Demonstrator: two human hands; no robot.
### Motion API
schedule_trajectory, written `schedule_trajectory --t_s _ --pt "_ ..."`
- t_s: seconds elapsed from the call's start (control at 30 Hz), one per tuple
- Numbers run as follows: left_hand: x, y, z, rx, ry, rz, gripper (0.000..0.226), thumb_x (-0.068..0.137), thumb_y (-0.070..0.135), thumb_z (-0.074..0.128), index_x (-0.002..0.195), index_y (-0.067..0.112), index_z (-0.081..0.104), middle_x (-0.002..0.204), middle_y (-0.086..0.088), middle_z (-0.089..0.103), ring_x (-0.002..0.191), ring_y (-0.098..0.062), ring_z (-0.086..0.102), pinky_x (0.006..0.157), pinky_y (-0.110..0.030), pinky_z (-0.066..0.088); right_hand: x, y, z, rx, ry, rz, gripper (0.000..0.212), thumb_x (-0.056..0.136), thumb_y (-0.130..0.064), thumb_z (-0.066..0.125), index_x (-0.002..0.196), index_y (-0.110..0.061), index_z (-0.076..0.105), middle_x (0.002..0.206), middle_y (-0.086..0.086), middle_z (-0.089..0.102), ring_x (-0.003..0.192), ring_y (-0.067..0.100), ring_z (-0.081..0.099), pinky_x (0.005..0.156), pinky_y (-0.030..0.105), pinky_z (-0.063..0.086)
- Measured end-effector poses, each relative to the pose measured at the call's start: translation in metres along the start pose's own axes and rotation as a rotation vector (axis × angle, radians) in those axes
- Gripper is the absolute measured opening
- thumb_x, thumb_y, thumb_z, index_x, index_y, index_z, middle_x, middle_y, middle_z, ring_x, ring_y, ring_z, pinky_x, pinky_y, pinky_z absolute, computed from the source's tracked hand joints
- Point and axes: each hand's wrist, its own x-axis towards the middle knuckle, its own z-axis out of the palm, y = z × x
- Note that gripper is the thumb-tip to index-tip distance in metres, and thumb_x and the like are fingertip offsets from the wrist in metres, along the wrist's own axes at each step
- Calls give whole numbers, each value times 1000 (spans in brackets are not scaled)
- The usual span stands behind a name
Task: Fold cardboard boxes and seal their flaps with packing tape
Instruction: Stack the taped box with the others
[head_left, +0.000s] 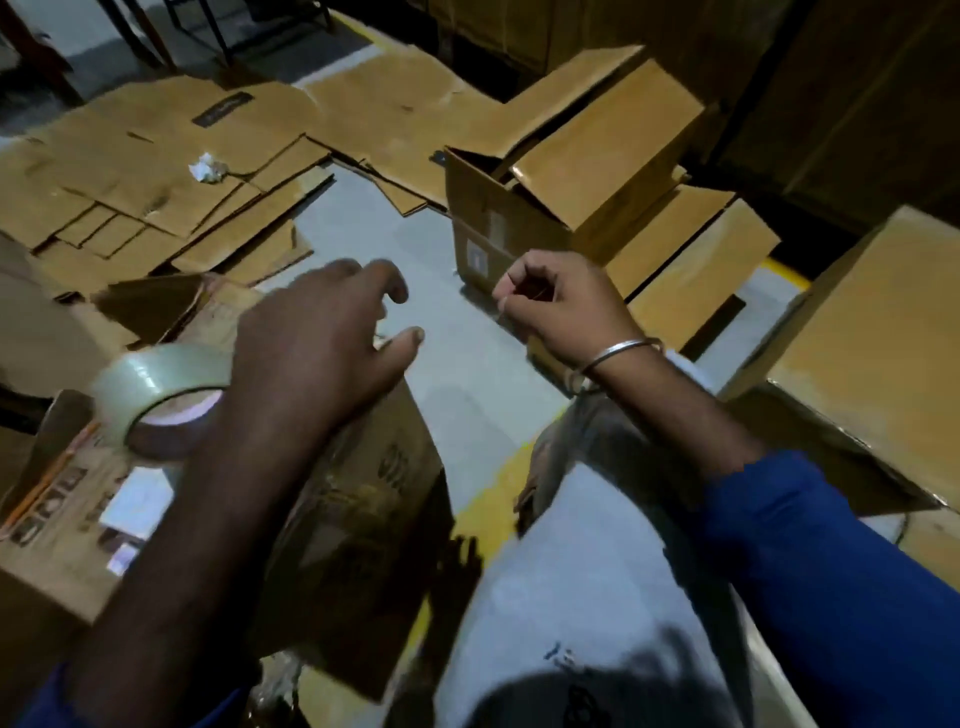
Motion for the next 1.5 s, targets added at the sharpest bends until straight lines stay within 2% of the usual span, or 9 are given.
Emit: schedule_trajectory --t_s 0.27,0.47,0.77,0.93,1.07,1.17,1.23,1.37,1.5 --pt "23 169 44 -320 -105 320 25 93 58 61 105 37 66 94 17 71 82 -4 65 69 -34 56 -76 76 -157 -150 225 67 7 91 -15 68 89 -17 74 85 -6 71 79 9 65 72 27 52" --pt "59 290 110 -599 -313 444 15 91 47 70 95 33 71 86 16 70 81 -2 64 71 -36 59 -163 185 -269 -365 258 471 11 91 -17 72 81 -14 72 82 6 71 82 25 66 76 37 49" --pt "148 404 262 -417 -717 171 83 90 52 74 150 3 44 149 -18 52 129 -36 56 98 -41 53 -224 330 -324 -370 -33 1207 68 97 -51 64 136 3 50 137 26 53 122 38 56 89 38 45" --pt "168 423 306 -455 -757 -36 92 86 52 77 152 0 39 153 -20 45 136 -39 50 105 -44 50 -199 368 -319 -75 189 1234 61 92 -54 67 122 -2 55 115 19 55 98 32 55 69 33 39" --pt "182 425 362 -645 -866 -251 135 43 82 80 147 4 46 147 -15 55 122 -39 62 103 -50 54 -190 393 -304 195 486 1297 61 92 -46 69 129 1 54 120 20 58 106 36 57 85 37 45" --pt "175 440 369 -777 -868 -333 120 65 69 84 155 6 35 153 -13 47 131 -38 55 106 -49 50 -182 401 -290 312 680 1294 73 91 -43 74 140 1 44 138 21 54 124 37 54 95 37 44" --pt "168 453 364 -808 -828 -353 114 75 54 84 159 8 21 158 -13 38 135 -38 49 106 -50 50 -177 400 -288 268 764 1273 64 92 -42 74 132 -1 46 128 19 57 115 36 57 90 37 45" --pt "158 464 359 -920 -839 -393 123 65 66 83 160 25 17 161 -9 35 136 -39 50 106 -58 50 -172 370 -321 -42 856 1191 64 93 -44 71 135 -2 45 129 21 61 116 43 59 88 43 48" --pt "129 469 357 -1002 -877 -337 92 84 42 81 155 22 27 154 5 42 142 -33 43 114 -52 42 -175 315 -355 -488 845 1041 60 95 -43 67 139 -9 44 132 17 60 116 43 60 81 44 49"
